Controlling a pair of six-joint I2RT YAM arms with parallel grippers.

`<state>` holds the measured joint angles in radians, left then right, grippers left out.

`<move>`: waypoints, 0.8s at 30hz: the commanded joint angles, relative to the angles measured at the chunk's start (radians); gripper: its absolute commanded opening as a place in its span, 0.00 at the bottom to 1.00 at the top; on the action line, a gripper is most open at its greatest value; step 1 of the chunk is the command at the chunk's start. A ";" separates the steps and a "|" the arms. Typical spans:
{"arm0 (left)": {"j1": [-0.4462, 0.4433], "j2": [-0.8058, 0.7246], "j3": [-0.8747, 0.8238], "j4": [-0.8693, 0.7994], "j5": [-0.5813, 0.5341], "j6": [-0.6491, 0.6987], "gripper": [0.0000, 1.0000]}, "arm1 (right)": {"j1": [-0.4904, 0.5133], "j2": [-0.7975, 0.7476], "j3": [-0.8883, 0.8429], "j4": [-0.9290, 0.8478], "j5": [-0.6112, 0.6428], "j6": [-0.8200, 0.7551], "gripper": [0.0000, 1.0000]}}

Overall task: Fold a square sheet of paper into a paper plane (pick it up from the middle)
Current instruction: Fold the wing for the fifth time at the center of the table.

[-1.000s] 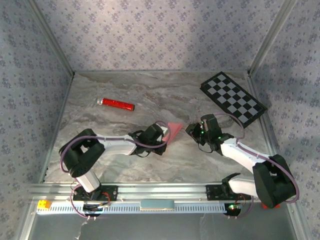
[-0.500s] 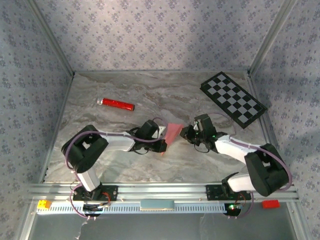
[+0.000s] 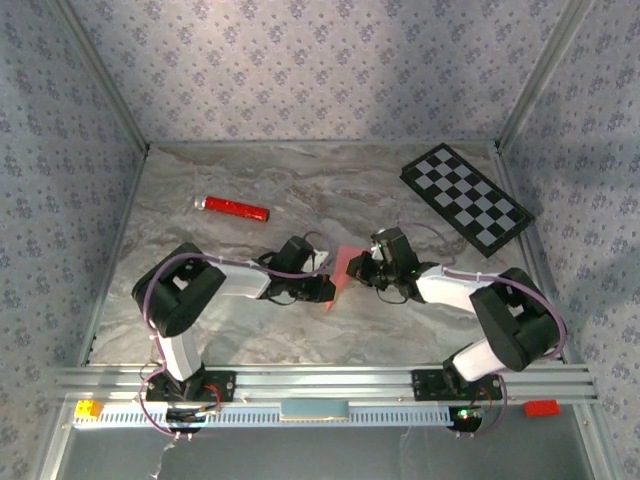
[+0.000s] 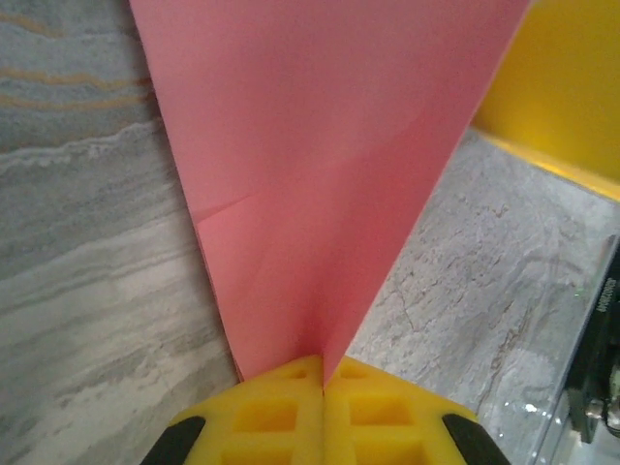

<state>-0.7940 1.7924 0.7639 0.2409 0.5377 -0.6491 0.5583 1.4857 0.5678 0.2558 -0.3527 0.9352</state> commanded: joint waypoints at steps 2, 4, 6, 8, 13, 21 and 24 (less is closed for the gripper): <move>0.014 0.040 -0.008 0.061 0.067 -0.050 0.00 | 0.022 0.009 0.001 0.064 0.055 -0.037 0.09; 0.019 0.048 -0.011 0.080 0.083 -0.069 0.00 | 0.013 0.020 0.012 0.056 0.017 -0.047 0.10; 0.024 0.060 -0.014 0.095 0.096 -0.087 0.00 | 0.001 0.039 0.024 0.047 -0.025 -0.045 0.10; 0.028 0.070 -0.013 0.108 0.108 -0.101 0.00 | -0.004 0.057 0.018 0.073 -0.044 -0.032 0.10; 0.033 0.086 -0.025 0.141 0.119 -0.138 0.00 | -0.015 0.097 0.015 0.126 -0.078 -0.007 0.10; 0.044 0.103 -0.035 0.138 0.117 -0.164 0.00 | -0.038 0.129 0.034 0.144 -0.099 -0.001 0.11; 0.053 0.115 -0.035 0.135 0.120 -0.179 0.00 | -0.046 0.144 0.040 0.149 -0.111 0.000 0.11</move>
<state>-0.7353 1.8500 0.7441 0.3656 0.6857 -0.8169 0.5201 1.6081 0.5819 0.3862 -0.4397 0.9268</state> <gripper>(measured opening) 0.044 0.106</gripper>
